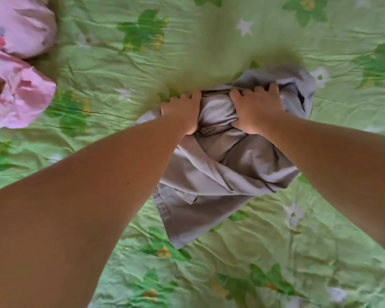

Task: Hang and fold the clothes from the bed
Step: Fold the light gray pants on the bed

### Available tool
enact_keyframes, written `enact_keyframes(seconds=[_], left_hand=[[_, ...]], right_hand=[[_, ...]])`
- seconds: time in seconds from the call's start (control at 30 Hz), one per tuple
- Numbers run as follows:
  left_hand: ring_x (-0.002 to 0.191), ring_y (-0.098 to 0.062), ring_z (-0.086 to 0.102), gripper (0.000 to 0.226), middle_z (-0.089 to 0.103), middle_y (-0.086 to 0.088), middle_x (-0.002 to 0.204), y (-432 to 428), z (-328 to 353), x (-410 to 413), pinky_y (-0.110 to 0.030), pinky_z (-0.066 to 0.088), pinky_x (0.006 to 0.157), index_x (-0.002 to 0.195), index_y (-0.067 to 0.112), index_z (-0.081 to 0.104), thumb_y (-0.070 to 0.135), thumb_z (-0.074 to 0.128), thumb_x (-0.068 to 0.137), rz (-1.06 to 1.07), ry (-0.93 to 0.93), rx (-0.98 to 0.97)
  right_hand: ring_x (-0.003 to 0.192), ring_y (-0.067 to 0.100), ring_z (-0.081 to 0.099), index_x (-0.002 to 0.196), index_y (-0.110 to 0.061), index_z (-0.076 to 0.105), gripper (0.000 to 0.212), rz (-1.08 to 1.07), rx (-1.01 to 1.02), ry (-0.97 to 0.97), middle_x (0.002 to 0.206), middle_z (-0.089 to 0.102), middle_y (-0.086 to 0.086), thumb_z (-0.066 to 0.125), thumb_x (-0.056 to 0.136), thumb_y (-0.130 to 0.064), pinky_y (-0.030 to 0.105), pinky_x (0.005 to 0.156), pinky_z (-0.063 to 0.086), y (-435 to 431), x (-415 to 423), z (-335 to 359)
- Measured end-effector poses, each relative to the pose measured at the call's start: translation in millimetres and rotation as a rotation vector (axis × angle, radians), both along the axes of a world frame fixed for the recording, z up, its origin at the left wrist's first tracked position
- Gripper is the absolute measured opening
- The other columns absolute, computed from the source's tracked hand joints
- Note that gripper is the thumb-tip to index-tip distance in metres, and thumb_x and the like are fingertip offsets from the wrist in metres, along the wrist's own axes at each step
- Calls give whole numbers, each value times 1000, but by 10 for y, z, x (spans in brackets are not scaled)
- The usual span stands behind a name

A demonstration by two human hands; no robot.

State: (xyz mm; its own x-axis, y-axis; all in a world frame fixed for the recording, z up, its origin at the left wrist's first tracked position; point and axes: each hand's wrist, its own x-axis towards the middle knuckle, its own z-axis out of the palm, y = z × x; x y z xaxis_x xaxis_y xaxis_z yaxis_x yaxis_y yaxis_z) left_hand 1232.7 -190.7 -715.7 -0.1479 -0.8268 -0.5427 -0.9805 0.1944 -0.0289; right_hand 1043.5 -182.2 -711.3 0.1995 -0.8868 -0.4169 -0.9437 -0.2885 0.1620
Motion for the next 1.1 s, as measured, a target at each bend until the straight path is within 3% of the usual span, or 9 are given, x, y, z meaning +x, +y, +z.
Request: enact_keyframes(seconds=[0.1, 0.2, 0.37, 0.47, 0.6, 0.77, 0.9, 1.03, 1.1], left_hand=[[112, -37, 62, 57, 57, -11, 128, -73, 56, -15, -45, 48, 77, 137, 17, 36, 13, 63, 87, -30, 46, -7], [107, -35, 65, 46, 62, -9, 120, 101, 196, -33, -41, 50, 74, 134, 20, 44, 16, 59, 91, -97, 55, -28], [101, -32, 65, 39, 66, -4, 112, 387, 819, -26, -35, 44, 68, 125, 24, 50, 28, 64, 89, -197, 70, 53], [100, -30, 64, 37, 63, -3, 110, 463, 1517, 10, -35, 45, 70, 117, 21, 48, 34, 67, 88, -239, 109, 44], [98, -29, 62, 36, 60, -3, 108, 560, 2626, 51, -40, 52, 75, 113, 21, 45, 33, 66, 86, -242, 229, -59], [98, -29, 60, 42, 60, -3, 110, 641, 4282, 76, -37, 48, 74, 117, 20, 46, 32, 68, 83, -287, 318, -197], [85, -22, 53, 36, 55, 0, 97, 761, 5654, 13, -33, 38, 67, 109, 21, 48, 30, 72, 83, -358, 383, -315], [88, -19, 50, 40, 52, 5, 97, 989, 6690, -88, -31, 37, 70, 110, 23, 54, 27, 77, 78, -424, 453, -519], [90, -19, 51, 39, 53, 4, 99, 1097, 7003, -128, -30, 37, 72, 111, 25, 53, 25, 75, 79, -466, 459, -584]], right_hand=[[108, 33, 66, 134, -20, 44, 58, 8, -13, -71, 116, 71, 10, 61, 86, -48, 46, 89, 39, -5, -3, 21], [103, 35, 67, 134, -17, 45, 48, -2, 47, -133, 112, 70, 11, 53, 93, -40, 39, 71, 41, 195, -33, 166], [104, 34, 66, 140, -23, 40, 56, -47, 134, -186, 119, 66, 11, 55, 91, -44, 39, 74, 52, 615, -172, 782], [103, 35, 65, 141, -24, 40, 57, -55, 142, -193, 124, 61, 12, 57, 91, -46, 37, 70, 49, 738, -276, 1485], [99, 36, 65, 130, -25, 44, 50, -64, 41, -245, 122, 59, 11, 59, 87, -46, 39, 72, 55, 873, -401, 2685], [96, 35, 64, 120, -23, 45, 43, -70, -130, -287, 117, 57, 10, 59, 86, -46, 39, 74, 55, 1088, -445, 4312], [84, 27, 61, 100, -32, 35, 33, -71, -265, -331, 104, 54, 1, 56, 85, -52, 43, 72, 56, 1323, -524, 5484], [97, 31, 62, 109, -28, 41, 40, -87, -439, -346, 110, 57, 4, 57, 86, -57, 39, 69, 46, 1621, -630, 6304], [102, 34, 62, 119, -19, 45, 48, -85, -487, -372, 113, 60, 9, 59, 88, -53, 42, 75, 49, 1764, -677, 6575]])
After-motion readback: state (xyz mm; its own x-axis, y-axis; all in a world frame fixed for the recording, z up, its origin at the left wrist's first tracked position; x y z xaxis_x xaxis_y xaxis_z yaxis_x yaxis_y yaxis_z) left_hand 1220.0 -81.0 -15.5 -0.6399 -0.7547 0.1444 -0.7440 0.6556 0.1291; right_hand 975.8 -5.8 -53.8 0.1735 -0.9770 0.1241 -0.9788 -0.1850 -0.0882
